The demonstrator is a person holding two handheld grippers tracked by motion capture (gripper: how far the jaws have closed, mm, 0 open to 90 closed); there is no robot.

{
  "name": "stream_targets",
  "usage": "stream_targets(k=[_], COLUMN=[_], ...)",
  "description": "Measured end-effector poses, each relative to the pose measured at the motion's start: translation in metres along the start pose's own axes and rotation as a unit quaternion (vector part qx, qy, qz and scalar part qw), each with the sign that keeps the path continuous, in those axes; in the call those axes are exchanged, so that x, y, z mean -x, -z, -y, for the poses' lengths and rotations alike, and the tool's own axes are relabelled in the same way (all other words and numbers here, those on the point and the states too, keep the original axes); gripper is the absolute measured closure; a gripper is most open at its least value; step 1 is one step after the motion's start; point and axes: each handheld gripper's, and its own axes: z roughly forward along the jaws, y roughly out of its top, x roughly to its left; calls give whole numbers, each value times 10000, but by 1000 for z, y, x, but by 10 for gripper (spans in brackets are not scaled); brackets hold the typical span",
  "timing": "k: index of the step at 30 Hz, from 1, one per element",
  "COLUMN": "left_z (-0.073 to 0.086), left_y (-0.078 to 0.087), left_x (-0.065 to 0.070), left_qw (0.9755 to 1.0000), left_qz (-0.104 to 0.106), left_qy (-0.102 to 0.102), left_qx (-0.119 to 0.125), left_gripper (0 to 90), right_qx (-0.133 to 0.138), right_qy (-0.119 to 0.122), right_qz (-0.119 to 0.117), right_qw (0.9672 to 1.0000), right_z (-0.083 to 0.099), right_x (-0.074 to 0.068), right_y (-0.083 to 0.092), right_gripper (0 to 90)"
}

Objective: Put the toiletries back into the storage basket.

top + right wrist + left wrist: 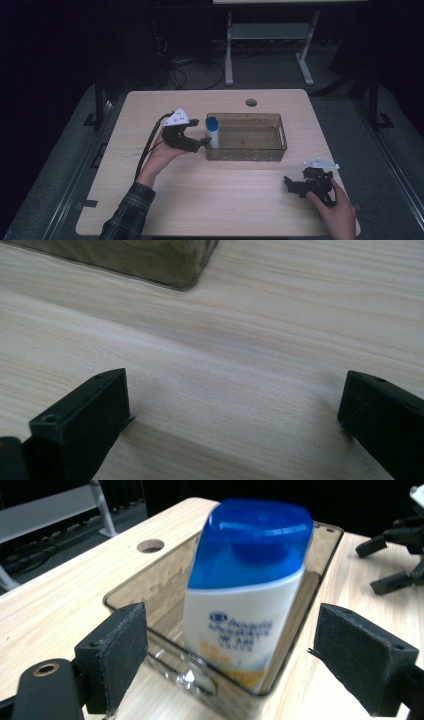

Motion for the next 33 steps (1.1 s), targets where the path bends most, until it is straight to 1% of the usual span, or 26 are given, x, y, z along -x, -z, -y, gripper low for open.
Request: stream_targets(k=[2, 6, 7, 8, 12, 16, 21, 25, 26, 27, 29, 30, 31, 33], left_z=[3, 7, 7, 9, 13, 17, 26, 31, 35, 35, 42, 42, 44, 51], left_y=[5, 15, 15, 20, 29, 37, 47, 52, 56, 56, 63, 63, 66, 73], left_x=[2, 7, 7, 9, 14, 18, 24, 26, 27, 27, 30, 30, 31, 34], left_qw=[9999, 9998, 9998, 9997, 9995, 9990, 9987, 9984, 9982, 9982, 9974, 9974, 9972, 9971], left_qz=[-40, -115, -115, -141, -233, -291, -336, -378, -426, -426, -519, -519, -553, -596], left_qy=[26, 48, 48, 61, 81, 94, 107, 116, 108, 108, 104, 104, 72, 72], left_qx=[-92, -139, -139, -188, -213, -320, -358, -410, -417, -417, -487, -487, -497, -477], left_gripper=[133, 134, 134, 134, 136, 136, 139, 139, 139, 139, 138, 138, 138, 139], right_qx=[1, -1, -4, -1, -2, 2, 0, 1, -2, -2, -1, -1, -1, -1], right_qy=[0, -1, -5, -2, 10, -1, -4, -1, -5, -4, -4, -4, -2, -3], right_qz=[-3, -6, -6, -10, -12, -4, -4, -4, -4, -4, -3, -3, -3, -3], right_qw=[10000, 10000, 10000, 10000, 10000, 10000, 10000, 10000, 10000, 10000, 10000, 10000, 10000, 10000], right_z=[0, 0, 0, 0, 0, 0, 0, 0, 0, 0, 0, 0, 0, 0], right_x=[0, 0, 0, 0, 0, 0, 0, 0, 0, 0, 0, 0, 0, 0], right_y=[0, 0, 0, 0, 0, 0, 0, 0, 0, 0, 0, 0, 0, 0], right_gripper=[0, 0, 0, 0, 0, 0, 0, 0, 0, 0, 0, 0, 0, 0])
